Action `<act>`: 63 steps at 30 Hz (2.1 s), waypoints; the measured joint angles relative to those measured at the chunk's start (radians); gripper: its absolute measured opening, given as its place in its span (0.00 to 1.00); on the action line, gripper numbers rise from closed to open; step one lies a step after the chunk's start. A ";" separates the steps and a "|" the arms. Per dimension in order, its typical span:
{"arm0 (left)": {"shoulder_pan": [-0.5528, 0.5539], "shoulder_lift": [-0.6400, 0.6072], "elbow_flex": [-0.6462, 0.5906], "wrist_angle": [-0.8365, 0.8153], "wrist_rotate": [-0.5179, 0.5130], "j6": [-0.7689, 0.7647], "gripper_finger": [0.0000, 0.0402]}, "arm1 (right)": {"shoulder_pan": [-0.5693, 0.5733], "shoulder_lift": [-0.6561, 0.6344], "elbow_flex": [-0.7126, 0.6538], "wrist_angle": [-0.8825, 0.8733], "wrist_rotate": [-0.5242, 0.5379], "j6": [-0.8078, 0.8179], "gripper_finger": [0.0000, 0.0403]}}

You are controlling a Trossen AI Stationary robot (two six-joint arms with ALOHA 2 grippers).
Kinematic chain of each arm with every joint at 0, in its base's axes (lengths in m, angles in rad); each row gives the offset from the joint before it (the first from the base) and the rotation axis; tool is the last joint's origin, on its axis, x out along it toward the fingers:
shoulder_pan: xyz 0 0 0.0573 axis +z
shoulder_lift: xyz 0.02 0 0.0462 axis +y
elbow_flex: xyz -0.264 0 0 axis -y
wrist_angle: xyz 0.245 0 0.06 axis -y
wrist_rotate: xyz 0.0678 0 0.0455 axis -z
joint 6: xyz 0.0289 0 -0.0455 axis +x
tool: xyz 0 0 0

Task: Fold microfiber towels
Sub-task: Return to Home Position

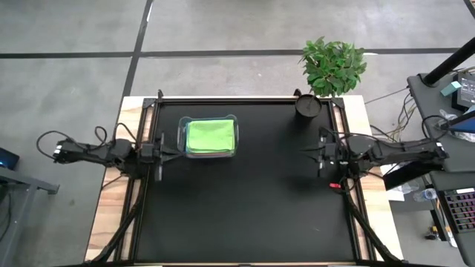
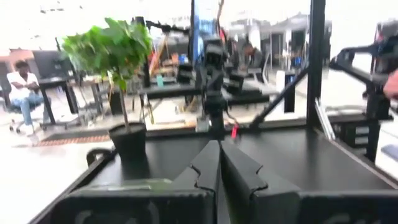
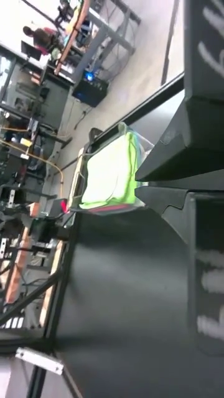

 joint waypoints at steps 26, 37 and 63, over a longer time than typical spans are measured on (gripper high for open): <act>0.000 -0.177 -0.178 0.012 -0.019 -0.003 0.00 | 0.000 -0.271 -0.208 -0.031 -0.019 0.077 0.04; 0.000 -0.166 -0.179 0.020 -0.019 -0.002 0.00 | 0.000 -0.255 -0.291 0.089 -0.042 0.158 0.04; 0.000 -0.121 -0.182 0.008 -0.022 -0.001 0.00 | -0.002 -0.236 -0.292 0.091 -0.036 0.267 0.04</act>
